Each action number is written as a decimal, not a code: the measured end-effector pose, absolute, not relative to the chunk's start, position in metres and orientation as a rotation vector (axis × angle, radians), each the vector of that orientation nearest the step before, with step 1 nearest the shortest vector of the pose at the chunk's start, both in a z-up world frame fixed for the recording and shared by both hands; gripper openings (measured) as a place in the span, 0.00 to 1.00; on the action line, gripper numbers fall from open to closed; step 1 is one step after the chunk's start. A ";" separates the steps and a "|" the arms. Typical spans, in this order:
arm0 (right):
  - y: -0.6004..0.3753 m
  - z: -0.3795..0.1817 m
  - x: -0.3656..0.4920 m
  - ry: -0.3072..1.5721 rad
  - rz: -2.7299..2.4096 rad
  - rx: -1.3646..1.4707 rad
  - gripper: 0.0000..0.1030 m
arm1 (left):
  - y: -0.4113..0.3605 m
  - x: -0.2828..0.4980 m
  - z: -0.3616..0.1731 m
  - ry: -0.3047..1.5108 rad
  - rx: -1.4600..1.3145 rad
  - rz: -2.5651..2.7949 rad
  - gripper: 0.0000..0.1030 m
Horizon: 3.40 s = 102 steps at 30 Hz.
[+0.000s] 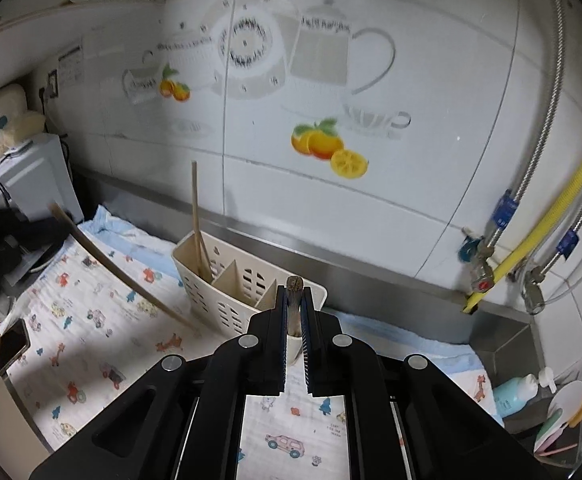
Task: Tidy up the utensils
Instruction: 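Raise both held chopsticks upright above the beige holder, then lower the left tool's chopstick into the holder while the right tool releases its chopstick, then move both open tools back down to the chopstick pile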
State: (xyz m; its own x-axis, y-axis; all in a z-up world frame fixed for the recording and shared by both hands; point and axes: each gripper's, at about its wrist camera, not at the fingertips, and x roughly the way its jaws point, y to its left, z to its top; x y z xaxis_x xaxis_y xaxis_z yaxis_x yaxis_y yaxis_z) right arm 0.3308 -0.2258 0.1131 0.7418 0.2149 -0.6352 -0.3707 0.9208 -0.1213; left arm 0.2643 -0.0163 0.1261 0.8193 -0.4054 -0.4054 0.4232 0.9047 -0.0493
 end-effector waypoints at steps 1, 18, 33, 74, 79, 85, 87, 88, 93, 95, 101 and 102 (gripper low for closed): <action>-0.227 0.111 0.334 0.669 0.326 -0.242 0.06 | -0.016 0.264 0.135 0.408 0.048 -0.444 0.06; -0.231 0.085 0.368 0.730 0.335 -0.184 0.06 | -0.019 0.302 0.179 0.294 0.063 -0.357 0.06; -0.235 0.081 0.367 0.714 0.330 -0.179 0.08 | -0.007 0.352 0.121 0.444 -0.010 -0.334 0.06; -0.235 -0.067 0.171 0.741 0.337 -0.071 0.20 | 0.028 0.219 0.030 0.580 -0.033 -0.308 0.07; -0.232 -0.093 0.162 0.780 0.330 -0.062 0.16 | 0.034 0.189 -0.009 0.642 -0.058 -0.319 0.07; -0.232 -0.116 0.160 0.819 0.319 -0.036 0.12 | 0.032 0.162 -0.047 0.707 -0.071 -0.337 0.07; -0.232 -0.120 0.160 0.827 0.318 -0.034 0.12 | 0.031 0.153 -0.056 0.719 -0.063 -0.350 0.07; -0.232 -0.121 0.160 0.828 0.316 -0.034 0.12 | 0.030 0.150 -0.060 0.724 -0.065 -0.354 0.07; -0.233 -0.125 0.162 0.838 0.313 -0.034 0.11 | 0.018 0.136 -0.080 0.779 -0.048 -0.400 0.08; -0.233 -0.126 0.162 0.842 0.311 -0.035 0.11 | 0.014 0.134 -0.087 0.799 -0.037 -0.405 0.13; -0.236 -0.128 0.164 0.847 0.307 -0.035 0.11 | -0.001 0.130 -0.106 0.843 0.020 -0.411 0.20; -0.235 -0.128 0.164 0.847 0.306 -0.036 0.11 | -0.002 0.131 -0.108 0.845 0.032 -0.407 0.20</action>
